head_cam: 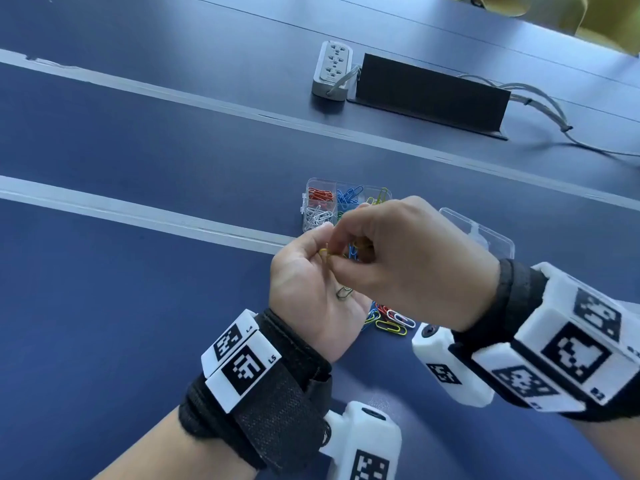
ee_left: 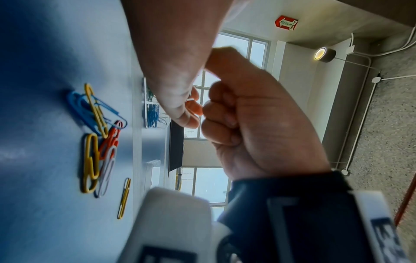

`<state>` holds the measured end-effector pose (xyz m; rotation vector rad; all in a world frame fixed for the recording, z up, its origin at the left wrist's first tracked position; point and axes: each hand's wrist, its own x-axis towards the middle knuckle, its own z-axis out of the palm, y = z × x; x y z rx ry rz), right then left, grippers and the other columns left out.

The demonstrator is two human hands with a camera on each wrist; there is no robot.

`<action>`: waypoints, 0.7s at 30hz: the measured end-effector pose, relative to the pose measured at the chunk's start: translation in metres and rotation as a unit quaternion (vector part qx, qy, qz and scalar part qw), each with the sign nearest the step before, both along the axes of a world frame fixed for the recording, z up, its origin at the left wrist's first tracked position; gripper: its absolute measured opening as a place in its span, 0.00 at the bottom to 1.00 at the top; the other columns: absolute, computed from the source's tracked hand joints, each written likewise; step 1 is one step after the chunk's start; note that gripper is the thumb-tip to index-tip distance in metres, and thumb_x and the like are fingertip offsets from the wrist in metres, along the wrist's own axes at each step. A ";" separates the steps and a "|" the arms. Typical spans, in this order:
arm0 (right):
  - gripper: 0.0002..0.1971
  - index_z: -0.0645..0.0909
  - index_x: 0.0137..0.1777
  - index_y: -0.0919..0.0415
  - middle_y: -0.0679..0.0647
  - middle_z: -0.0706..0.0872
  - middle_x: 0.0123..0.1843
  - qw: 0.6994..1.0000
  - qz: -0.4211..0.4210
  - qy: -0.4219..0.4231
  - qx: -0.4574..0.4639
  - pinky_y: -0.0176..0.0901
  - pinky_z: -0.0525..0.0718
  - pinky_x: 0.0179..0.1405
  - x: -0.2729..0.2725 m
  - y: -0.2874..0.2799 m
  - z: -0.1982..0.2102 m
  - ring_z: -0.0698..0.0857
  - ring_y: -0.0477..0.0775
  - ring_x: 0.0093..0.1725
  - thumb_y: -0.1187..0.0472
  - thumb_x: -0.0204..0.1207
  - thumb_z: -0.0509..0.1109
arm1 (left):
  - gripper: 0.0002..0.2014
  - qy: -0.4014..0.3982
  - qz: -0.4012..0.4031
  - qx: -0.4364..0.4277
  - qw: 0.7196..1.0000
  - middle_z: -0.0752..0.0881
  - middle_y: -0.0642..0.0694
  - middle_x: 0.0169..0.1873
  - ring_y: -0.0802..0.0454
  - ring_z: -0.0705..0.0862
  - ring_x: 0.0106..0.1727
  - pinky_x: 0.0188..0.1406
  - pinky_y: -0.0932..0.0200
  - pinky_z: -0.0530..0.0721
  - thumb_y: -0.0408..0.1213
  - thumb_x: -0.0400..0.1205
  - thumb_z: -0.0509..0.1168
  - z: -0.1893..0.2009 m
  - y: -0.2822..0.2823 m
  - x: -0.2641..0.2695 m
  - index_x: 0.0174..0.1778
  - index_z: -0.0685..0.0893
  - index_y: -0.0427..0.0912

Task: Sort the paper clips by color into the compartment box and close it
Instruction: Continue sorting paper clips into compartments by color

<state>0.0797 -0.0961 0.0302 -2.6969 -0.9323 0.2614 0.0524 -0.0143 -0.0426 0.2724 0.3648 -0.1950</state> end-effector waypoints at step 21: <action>0.10 0.86 0.40 0.53 0.56 0.89 0.36 0.966 -0.195 0.162 -0.045 0.47 0.88 0.51 0.110 -0.008 0.000 0.88 0.53 0.37 0.67 0.72 0.66 | 0.19 0.005 0.044 -0.023 0.999 0.87 0.35 0.46 0.38 0.86 0.50 0.58 0.47 0.82 0.39 0.82 0.50 -0.001 0.007 0.004 0.54 0.83 0.33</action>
